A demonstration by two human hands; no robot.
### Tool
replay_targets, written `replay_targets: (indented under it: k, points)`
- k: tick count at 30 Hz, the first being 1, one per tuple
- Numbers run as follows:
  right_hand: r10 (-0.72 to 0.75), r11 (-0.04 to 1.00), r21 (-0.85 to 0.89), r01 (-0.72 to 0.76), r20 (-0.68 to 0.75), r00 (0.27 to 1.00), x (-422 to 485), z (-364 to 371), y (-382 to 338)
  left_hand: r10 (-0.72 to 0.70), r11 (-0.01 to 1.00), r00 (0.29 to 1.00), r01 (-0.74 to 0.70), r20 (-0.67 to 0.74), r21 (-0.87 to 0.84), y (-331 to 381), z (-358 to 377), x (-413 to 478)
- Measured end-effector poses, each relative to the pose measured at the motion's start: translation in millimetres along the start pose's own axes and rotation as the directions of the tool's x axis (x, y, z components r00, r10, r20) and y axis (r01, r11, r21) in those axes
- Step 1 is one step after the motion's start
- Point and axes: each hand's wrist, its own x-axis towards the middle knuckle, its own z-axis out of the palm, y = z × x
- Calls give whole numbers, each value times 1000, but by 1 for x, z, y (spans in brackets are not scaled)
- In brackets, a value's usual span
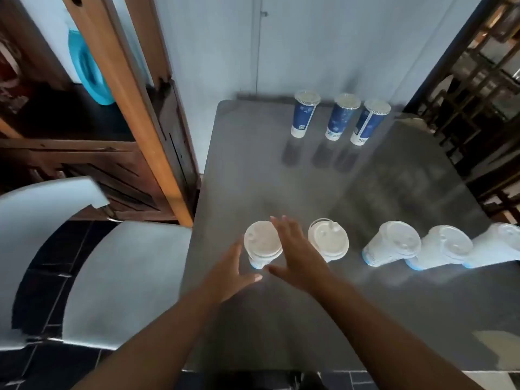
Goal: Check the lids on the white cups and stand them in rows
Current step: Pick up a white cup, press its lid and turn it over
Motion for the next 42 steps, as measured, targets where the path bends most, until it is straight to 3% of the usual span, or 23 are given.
replay_targets:
  k: [7, 13, 18, 23, 28, 34, 37, 42]
  points:
    - [-6, 1000, 22, 5, 31, 999, 17, 18, 13, -30, 985, 995, 13, -99, -171, 8, 11, 13]
    - [6, 994, 107, -9, 30, 1000, 21, 13, 17, -56, 971, 997, 40, -61, -234, 11, 10, 17]
    - [64, 955, 287, -74, 45, 997, 25, -7, 17, -103, 948, 995, 103, 15, -300, 21, 6, 13]
    - [214, 786, 571, -237, 107, 971, 26, -19, 11, -100, 939, 994, 106, 35, -326, 35, -4, 5]
    - [348, 572, 714, -404, 236, 908, 24, -16, 4, -70, 943, 994, 94, 84, -320, 32, -15, -8]
    - [327, 291, 834, -469, 374, 868, 19, -8, -3, -79, 933, 990, 115, 117, -341, 24, -21, -15]
    - [328, 237, 845, -479, 394, 859, 19, -6, -6, -88, 929, 989, 125, 118, -349, 23, -21, -18]
    - [337, 232, 844, -484, 397, 854, 20, -4, -6, -84, 930, 990, 118, 110, -349, 21, -19, -20]
